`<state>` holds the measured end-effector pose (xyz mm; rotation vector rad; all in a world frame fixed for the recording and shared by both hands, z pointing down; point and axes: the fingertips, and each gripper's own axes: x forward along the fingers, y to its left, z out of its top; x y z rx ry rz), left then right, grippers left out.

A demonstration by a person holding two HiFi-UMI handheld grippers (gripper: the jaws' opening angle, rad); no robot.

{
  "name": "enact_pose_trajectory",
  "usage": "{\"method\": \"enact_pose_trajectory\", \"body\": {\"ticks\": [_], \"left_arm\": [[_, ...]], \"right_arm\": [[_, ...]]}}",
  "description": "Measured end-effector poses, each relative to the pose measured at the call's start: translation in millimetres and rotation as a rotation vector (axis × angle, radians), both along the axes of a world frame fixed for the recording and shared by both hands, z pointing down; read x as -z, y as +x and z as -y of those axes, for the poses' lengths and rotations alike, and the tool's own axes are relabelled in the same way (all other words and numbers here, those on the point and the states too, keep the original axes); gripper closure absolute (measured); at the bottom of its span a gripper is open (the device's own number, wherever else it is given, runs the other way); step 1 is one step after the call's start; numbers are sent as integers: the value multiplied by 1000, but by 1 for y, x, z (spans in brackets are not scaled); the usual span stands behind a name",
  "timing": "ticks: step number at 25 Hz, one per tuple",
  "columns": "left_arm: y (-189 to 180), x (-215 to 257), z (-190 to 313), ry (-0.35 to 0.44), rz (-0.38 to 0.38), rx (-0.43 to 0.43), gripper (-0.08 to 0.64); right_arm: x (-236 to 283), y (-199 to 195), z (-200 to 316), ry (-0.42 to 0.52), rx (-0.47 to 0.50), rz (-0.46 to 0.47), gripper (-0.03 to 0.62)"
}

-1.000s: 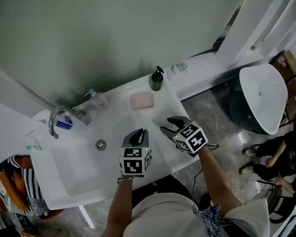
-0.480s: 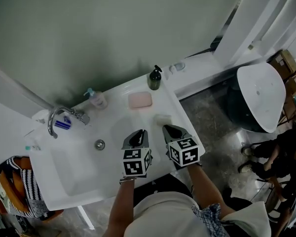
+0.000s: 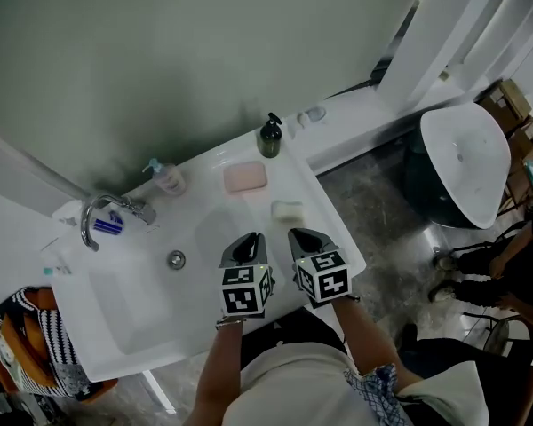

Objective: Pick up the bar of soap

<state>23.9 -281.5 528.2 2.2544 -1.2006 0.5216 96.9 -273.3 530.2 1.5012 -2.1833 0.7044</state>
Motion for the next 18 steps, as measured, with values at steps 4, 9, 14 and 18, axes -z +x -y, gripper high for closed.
{"method": "enact_pose_trajectory", "body": {"ticks": [4,9,14,18], "left_arm": [[4,-3,-4,-5,3,-10,522],[6,-4,-7,-9,9,-22,522],[5,-6,-8,-7,13,-22,524],[6,-7,-8,-11,20,-23,524]], "right_arm": [[-2,-2,-4,-2,9,-17,578],[-6,-5,-8,-15,25,-36,578],[-9,-5,-11,-21,30,-44,578],[-9,-2,-9,-23,21,-45,578]]}}
